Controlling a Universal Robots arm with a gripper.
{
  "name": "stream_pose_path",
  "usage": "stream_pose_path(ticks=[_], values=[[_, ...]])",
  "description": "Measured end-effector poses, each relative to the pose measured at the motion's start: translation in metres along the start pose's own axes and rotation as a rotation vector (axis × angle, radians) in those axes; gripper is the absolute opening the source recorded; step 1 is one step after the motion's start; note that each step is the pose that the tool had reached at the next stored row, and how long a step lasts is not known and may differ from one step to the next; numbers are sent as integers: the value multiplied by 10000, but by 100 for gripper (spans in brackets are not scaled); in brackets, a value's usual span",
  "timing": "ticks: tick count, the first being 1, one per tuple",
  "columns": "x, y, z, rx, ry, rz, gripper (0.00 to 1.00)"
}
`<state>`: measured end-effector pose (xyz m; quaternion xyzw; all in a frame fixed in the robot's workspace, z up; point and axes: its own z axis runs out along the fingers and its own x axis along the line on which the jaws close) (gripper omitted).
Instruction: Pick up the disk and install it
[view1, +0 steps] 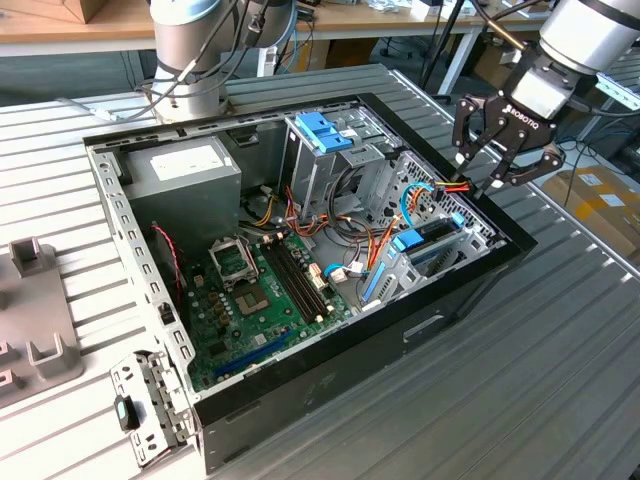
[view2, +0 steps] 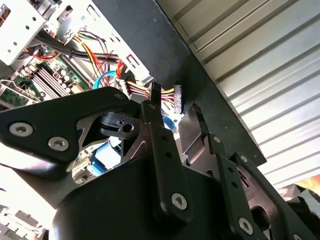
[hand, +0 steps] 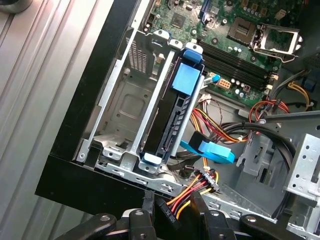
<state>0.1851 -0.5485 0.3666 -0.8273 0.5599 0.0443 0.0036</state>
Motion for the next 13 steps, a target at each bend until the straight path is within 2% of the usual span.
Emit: stream_pose_path(ticks=[13], values=[[0, 0, 0, -83, 47, -1066, 42]])
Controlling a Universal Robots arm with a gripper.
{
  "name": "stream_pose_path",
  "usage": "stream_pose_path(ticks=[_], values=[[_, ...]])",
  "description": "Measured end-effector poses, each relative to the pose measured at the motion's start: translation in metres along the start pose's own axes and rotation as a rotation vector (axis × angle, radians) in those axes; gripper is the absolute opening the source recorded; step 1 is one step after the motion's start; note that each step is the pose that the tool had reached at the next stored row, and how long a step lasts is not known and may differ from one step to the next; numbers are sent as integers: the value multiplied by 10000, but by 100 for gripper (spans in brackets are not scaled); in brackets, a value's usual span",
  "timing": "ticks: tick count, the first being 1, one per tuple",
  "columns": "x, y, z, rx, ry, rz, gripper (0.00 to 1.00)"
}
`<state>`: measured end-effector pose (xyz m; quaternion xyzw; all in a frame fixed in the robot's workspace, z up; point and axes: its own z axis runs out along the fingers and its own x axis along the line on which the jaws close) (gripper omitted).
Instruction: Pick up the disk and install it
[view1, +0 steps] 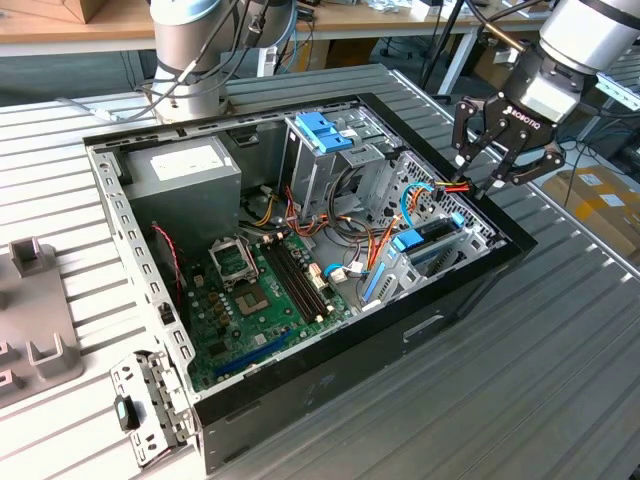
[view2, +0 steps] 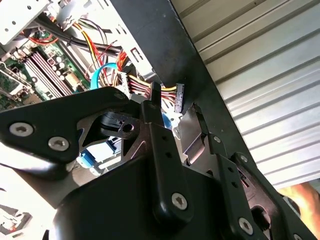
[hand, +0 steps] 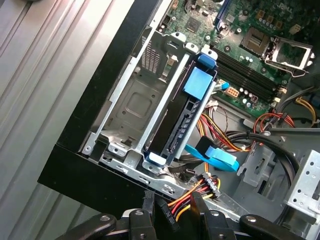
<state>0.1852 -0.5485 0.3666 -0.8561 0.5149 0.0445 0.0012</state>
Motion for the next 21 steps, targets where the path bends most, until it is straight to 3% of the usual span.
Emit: stream_pose_path(ticks=[21], values=[[0, 0, 0, -140, 80, -1803, 42]])
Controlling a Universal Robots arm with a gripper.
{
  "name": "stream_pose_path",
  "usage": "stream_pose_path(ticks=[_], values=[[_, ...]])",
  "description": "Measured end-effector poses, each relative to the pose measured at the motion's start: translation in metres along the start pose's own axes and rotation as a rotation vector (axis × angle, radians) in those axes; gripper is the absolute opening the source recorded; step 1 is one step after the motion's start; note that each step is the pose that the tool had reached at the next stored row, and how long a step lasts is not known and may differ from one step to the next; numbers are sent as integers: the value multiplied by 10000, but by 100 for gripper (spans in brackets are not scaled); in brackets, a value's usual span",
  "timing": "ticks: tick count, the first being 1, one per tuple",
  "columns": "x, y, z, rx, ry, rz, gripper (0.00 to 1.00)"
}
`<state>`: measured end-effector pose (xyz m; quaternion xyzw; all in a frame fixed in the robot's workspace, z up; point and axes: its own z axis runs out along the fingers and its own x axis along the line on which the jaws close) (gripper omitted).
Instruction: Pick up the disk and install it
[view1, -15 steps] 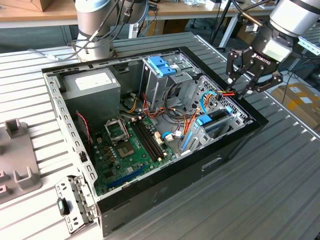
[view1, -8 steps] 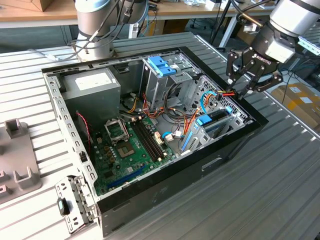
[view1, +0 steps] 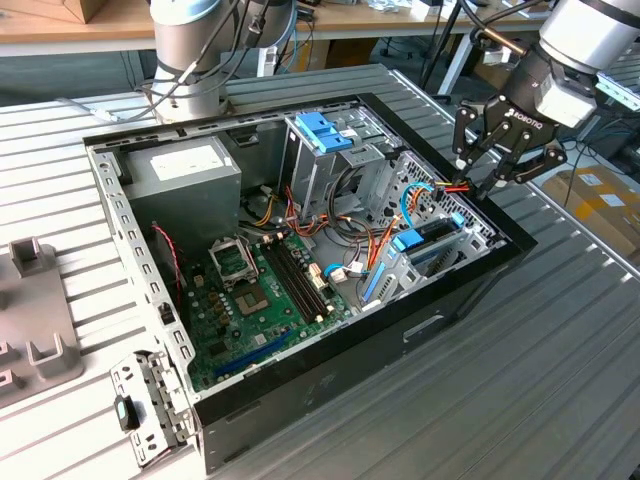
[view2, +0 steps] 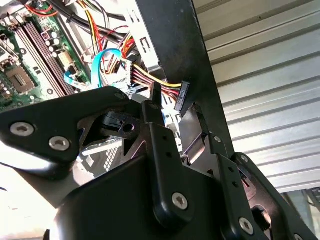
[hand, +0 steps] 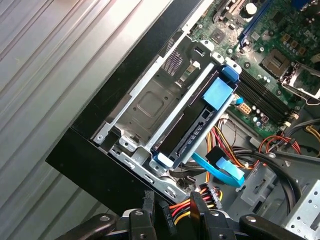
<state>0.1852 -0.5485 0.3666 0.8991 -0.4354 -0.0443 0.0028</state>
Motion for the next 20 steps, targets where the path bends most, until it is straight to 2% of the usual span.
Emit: stream_pose_path(ticks=[8, 15, 20], values=[[0, 0, 0, -42, 23, -551, 42], [0, 0, 0, -99, 56, -1277, 42], [0, 0, 0, -129, 73, -1661, 42]])
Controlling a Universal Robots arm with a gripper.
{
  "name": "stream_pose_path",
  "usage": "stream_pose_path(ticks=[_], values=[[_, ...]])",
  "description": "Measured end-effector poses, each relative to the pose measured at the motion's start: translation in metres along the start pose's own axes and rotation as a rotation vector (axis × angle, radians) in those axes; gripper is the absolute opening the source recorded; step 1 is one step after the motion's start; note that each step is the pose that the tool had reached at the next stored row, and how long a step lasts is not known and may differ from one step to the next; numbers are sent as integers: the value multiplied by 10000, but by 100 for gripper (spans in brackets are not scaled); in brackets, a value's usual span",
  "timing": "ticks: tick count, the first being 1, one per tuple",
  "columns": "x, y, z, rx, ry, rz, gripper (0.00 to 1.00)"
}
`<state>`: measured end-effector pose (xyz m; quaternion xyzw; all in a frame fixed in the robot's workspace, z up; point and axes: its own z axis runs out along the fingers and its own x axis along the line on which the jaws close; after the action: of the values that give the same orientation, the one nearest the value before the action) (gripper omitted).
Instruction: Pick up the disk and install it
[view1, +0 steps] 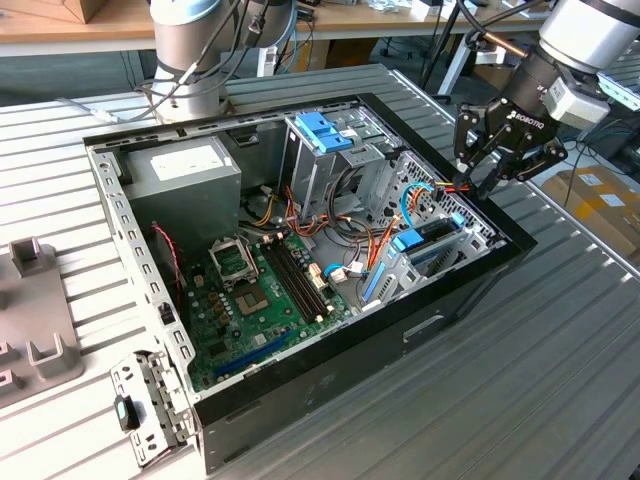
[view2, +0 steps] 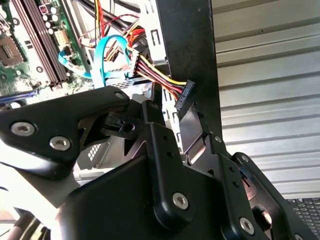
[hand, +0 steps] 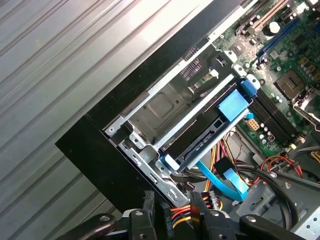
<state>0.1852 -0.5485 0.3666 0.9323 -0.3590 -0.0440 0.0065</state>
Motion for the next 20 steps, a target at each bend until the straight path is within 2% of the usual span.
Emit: stream_pose_path(ticks=[1, 3, 10, 20], values=[[0, 0, 0, -12, 7, -165, 42], [3, -4, 0, -20, 11, -261, 42], [67, -60, -3, -22, 10, -274, 42], [95, -85, 12, -23, 10, -288, 42]])
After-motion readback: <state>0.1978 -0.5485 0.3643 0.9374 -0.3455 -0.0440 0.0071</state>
